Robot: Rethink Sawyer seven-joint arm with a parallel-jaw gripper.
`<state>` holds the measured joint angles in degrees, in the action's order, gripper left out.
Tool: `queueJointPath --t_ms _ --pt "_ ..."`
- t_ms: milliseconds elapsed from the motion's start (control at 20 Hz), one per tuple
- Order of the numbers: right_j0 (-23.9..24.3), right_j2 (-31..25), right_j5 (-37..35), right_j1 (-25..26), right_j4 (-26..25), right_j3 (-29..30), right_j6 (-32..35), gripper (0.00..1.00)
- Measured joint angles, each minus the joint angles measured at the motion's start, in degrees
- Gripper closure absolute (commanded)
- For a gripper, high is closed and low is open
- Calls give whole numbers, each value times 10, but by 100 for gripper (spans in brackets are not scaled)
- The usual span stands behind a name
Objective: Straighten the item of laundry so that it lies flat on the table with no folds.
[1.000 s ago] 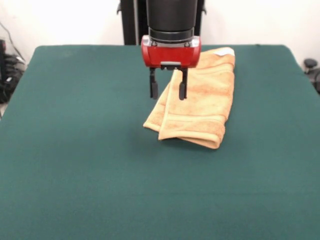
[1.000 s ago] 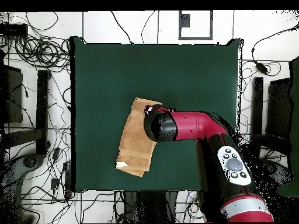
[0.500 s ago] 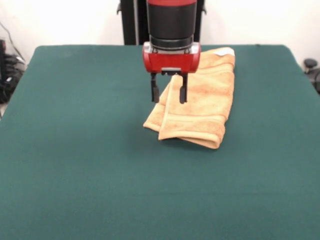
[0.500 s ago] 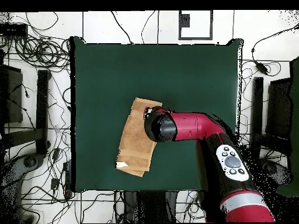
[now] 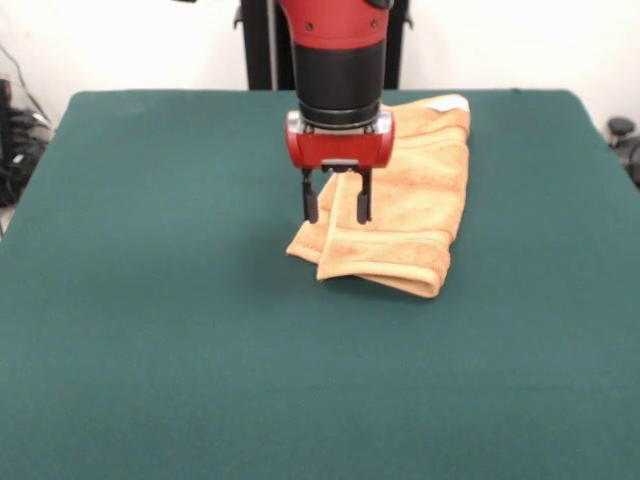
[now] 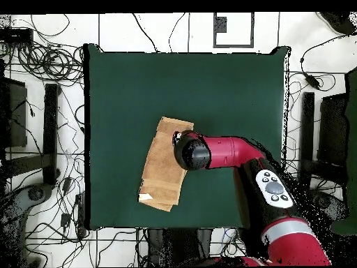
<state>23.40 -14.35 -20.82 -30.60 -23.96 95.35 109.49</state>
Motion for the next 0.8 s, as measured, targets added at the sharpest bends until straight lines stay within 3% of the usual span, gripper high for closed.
queueJointPath --t_ms 800 --pt "0 0 16 40 -10 -3 0 0"
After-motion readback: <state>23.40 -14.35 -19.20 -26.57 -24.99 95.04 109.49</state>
